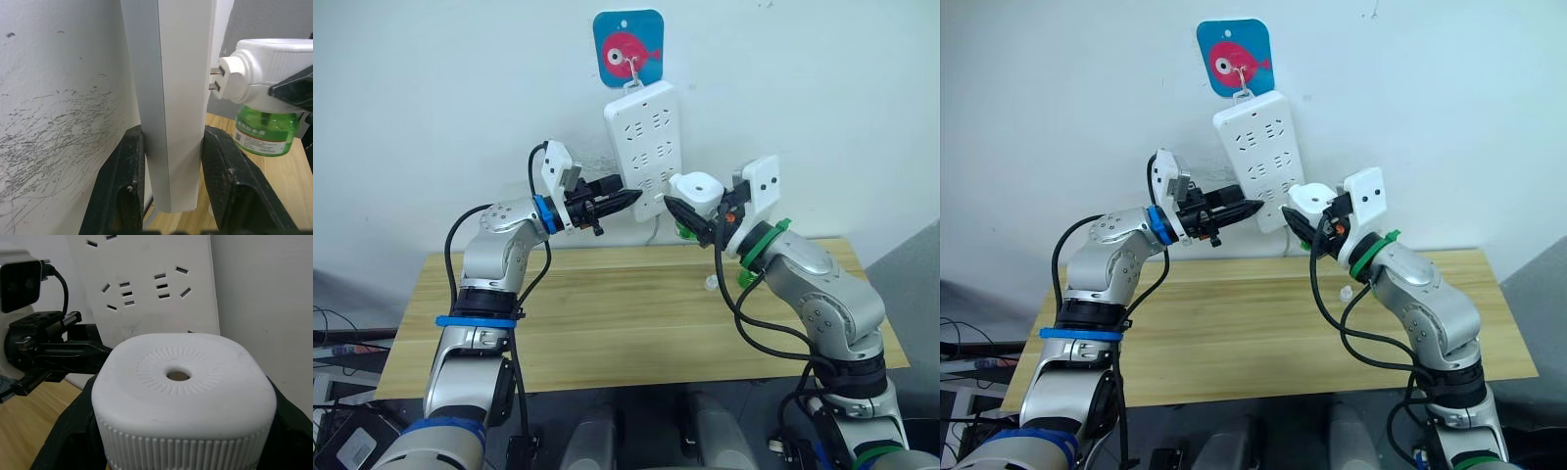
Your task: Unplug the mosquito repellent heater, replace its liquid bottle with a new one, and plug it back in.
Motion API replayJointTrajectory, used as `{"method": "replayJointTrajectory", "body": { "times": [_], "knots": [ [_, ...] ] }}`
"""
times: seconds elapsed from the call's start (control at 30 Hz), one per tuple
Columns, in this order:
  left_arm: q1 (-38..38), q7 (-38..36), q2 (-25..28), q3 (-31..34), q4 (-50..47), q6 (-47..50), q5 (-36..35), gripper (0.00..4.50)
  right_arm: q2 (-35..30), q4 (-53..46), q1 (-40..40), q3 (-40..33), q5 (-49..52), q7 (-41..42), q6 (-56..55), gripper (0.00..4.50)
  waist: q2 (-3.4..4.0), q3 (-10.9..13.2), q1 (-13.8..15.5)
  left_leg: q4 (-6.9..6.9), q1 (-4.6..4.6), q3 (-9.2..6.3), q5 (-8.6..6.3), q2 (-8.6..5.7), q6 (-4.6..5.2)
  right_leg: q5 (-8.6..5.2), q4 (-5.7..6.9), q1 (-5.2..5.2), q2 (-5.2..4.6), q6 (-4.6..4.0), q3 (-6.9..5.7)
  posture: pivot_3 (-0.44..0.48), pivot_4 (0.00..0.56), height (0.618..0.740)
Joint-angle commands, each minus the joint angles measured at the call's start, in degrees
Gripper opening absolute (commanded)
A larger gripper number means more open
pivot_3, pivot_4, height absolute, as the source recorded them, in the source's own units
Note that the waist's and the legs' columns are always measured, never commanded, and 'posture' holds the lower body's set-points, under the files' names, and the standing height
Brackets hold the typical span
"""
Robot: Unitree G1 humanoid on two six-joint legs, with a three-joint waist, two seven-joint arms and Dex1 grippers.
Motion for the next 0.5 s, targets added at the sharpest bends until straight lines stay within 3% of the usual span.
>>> {"method": "replayJointTrajectory", "body": {
  "times": [0.03, 0.5],
  "knots": [
    [-0.7, -1.3, 0.4, 0.0, -3.9, -0.6, -1.2, 1.30, 0.4, -1.3, -1.6, 0.0, -0.4, 1.1, -1.1, 3.03, 0.00, 0.0, 0.0, 0.00, 0.00, 0.00, 0.00, 0.00, 0.00, 0.00, 0.00, 0.00, 0.00, 0.00, -0.01, -0.068, 0.161, 0.740],
    [-0.9, -1.5, 0.6, -0.3, -3.6, -0.9, -0.8, 1.30, 0.2, -0.2, -1.9, 0.2, -2.4, 2.6, 0.0, 3.03, 0.00, 0.0, 0.0, 0.00, 0.00, 0.00, 0.00, 0.00, 0.00, 0.00, 0.02, -0.01, 0.00, 0.00, 0.00, -0.065, 0.171, 0.740]
  ]
}}
